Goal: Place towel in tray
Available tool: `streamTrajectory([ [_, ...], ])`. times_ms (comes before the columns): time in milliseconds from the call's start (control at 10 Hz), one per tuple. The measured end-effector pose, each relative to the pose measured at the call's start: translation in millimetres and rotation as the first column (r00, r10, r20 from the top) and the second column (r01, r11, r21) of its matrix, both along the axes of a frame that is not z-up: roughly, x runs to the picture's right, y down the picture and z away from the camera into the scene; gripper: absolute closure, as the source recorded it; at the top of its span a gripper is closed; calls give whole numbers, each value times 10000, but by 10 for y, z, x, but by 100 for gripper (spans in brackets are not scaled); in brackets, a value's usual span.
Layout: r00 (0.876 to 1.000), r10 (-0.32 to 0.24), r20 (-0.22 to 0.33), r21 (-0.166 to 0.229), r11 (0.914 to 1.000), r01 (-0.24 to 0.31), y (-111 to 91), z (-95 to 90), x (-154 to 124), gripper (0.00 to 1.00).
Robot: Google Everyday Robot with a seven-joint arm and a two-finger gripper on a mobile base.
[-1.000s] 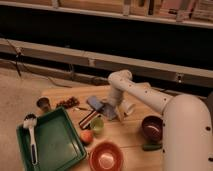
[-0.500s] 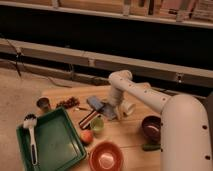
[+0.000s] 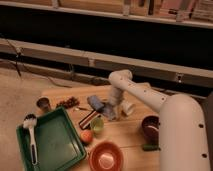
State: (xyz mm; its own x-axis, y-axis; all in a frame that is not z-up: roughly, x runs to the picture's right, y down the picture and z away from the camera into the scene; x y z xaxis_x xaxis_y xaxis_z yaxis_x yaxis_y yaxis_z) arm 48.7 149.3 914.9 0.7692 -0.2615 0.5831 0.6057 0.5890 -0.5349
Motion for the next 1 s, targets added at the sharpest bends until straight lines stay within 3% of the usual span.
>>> streamTrajectory([
  [400,10000,-88,8,-10,10000,88,-24,-29,18,84],
  [600,9999,-84,-63,-42,10000,84,-22,-28,49,99],
  [1000,9999,86,-68,-16,10000,-86,-72,36,97,99],
])
